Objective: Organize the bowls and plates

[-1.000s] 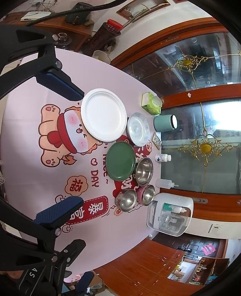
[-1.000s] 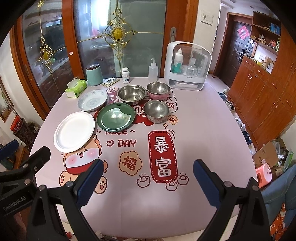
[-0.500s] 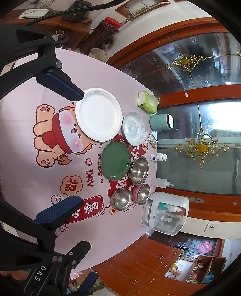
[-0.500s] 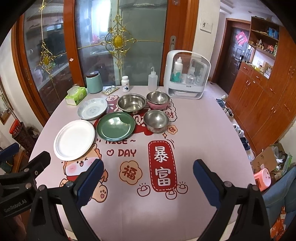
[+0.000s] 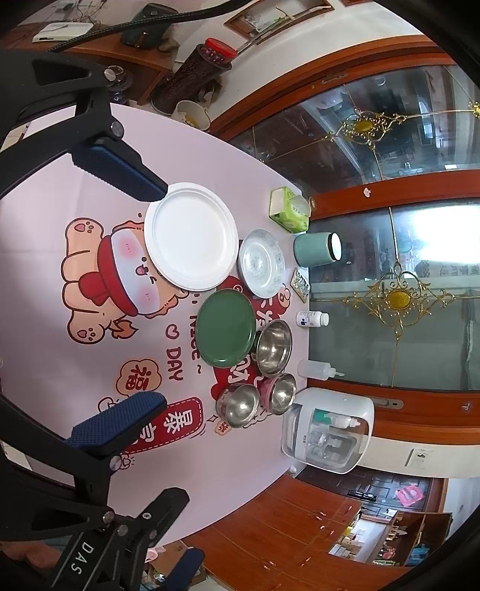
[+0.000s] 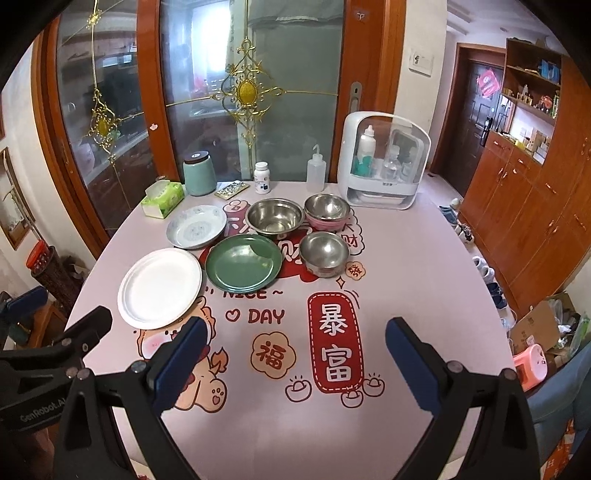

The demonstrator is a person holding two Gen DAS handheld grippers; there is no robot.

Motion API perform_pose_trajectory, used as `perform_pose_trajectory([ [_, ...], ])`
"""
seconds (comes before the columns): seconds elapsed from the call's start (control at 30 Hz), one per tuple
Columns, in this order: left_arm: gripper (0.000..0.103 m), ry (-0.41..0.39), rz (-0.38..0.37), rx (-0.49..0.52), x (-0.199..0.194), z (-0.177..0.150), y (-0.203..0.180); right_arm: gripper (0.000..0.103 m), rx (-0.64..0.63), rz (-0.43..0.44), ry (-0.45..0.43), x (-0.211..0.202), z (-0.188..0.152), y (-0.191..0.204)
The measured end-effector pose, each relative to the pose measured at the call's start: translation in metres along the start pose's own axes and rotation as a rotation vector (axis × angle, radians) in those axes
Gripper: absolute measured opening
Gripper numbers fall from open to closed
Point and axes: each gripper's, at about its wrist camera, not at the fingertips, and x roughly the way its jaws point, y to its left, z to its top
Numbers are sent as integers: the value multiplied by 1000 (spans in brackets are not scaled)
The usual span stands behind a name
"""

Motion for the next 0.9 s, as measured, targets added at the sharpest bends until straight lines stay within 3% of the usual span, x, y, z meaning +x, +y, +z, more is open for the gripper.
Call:
perform_pose_trajectory([
  [0.47, 102, -2, -21, -10, -3, -2, 4, 98, -13, -12, -29, -6, 3, 5],
  [0.7, 102, -1, 22, -22, -2, 6, 21, 98, 54, 12, -68, -8, 9, -3],
  [0.9, 102, -55, 89, -63, -7, 16, 56, 98, 1, 5, -68, -5, 13, 8],
])
